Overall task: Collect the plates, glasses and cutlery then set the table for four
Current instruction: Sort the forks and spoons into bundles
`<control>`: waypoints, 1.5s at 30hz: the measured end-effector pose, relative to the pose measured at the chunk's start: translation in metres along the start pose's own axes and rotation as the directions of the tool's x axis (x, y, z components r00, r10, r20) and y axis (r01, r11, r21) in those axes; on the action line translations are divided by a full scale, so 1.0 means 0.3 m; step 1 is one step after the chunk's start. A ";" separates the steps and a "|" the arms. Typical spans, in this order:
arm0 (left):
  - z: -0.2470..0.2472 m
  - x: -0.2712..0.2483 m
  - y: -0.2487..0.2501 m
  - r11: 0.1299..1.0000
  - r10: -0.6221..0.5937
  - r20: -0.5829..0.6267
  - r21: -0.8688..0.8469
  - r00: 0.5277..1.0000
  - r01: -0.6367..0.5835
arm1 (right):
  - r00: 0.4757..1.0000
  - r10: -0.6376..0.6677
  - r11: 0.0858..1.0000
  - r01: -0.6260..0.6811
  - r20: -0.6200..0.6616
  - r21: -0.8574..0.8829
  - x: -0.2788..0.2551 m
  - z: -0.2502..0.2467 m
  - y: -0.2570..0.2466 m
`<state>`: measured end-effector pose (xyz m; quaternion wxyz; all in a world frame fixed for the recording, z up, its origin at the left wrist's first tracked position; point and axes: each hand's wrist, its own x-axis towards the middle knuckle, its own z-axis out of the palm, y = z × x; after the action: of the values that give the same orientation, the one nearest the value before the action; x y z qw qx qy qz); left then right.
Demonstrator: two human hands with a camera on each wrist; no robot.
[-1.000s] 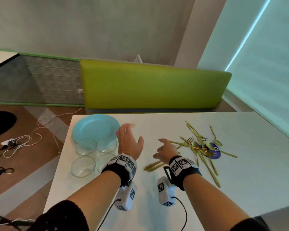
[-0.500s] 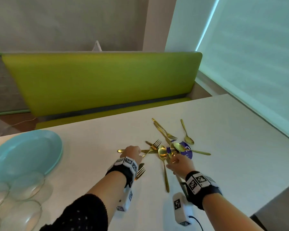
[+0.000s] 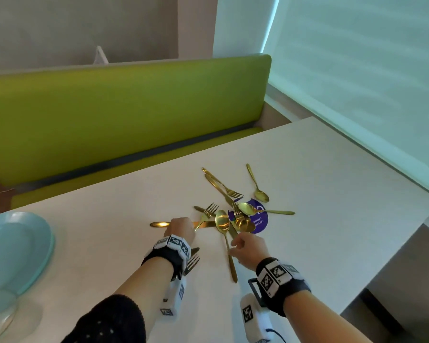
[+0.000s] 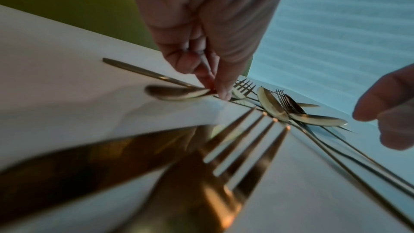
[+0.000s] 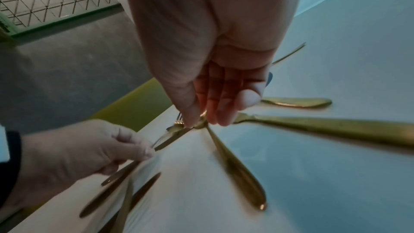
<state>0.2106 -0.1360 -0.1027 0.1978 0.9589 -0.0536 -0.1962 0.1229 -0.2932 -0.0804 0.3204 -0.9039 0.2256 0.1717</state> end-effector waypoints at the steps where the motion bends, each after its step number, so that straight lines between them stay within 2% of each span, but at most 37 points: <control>1: -0.012 -0.007 -0.007 0.999 0.029 -0.008 -0.043 1.000 -0.029 | 1.000 -0.018 1.000 0.018 -0.002 -0.008 -0.006 0.016 -0.002; 4: -0.064 -0.038 -0.043 0.983 0.052 -0.096 -0.173 0.994 -0.068 | 1.000 -0.012 1.000 0.012 0.023 0.005 -0.041 0.073 -0.030; 7: -0.130 -0.080 -0.088 0.959 -0.014 -0.194 -0.282 0.981 -0.042 | 0.999 -0.031 0.999 0.031 0.042 -0.007 -0.078 0.159 -0.076; 12: -0.203 -0.161 -0.184 0.939 -0.088 -0.240 -0.343 0.967 0.001 | 0.994 -0.010 0.997 0.018 0.105 -0.074 -0.125 0.282 -0.174; 16: -0.214 -0.221 -0.271 0.891 -0.194 -0.174 -0.443 0.965 0.100 | 0.989 0.053 0.994 -0.039 0.140 -0.100 -0.149 0.358 -0.229; 19: -0.204 -0.253 -0.332 0.791 -0.245 -0.135 -0.600 0.960 0.117 | 0.988 0.125 0.992 -0.124 0.093 -0.014 -0.166 0.404 -0.248; 23: -0.198 -0.299 -0.360 0.693 -0.282 -0.102 -0.709 0.954 0.129 | 0.985 0.165 0.986 -0.165 0.045 -0.024 -0.168 0.431 -0.277; 25: -0.196 -0.316 -0.363 0.696 -0.288 -0.093 -0.704 0.953 0.142 | 0.981 0.186 0.982 -0.187 0.048 0.006 -0.169 0.434 -0.283; 28: -0.187 -0.333 -0.366 0.745 -0.279 -0.070 -0.645 0.958 0.170 | 0.978 0.200 0.979 -0.201 0.050 0.018 -0.184 0.432 -0.280; 32: -0.179 -0.343 -0.349 0.764 -0.228 -0.057 -0.629 0.972 0.142 | 0.978 0.202 0.979 -0.204 0.058 0.023 -0.195 0.410 -0.272; 34: -0.172 -0.339 -0.332 0.760 -0.208 -0.055 -0.638 0.977 0.126 | 0.986 0.157 0.987 -0.159 0.056 0.032 -0.195 0.375 -0.273; 36: -0.166 -0.335 -0.305 0.708 -0.217 -0.040 -0.694 0.975 0.129 | 0.996 0.064 0.997 -0.066 0.062 0.037 -0.186 0.316 -0.281; 42: -0.146 -0.313 -0.194 0.589 -0.149 0.042 -0.799 0.988 0.123 | 0.989 -0.137 0.958 0.117 0.059 0.262 -0.143 0.146 -0.307; 45: -0.138 -0.295 -0.139 0.579 -0.089 0.077 -0.807 0.993 0.114 | 0.979 -0.185 0.932 0.145 0.092 0.332 -0.126 0.100 -0.302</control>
<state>0.1469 -0.0669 -0.0528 0.6003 0.7622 0.0939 -0.2233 0.1331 -0.1994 -0.0397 0.4905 -0.8427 0.1541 0.1596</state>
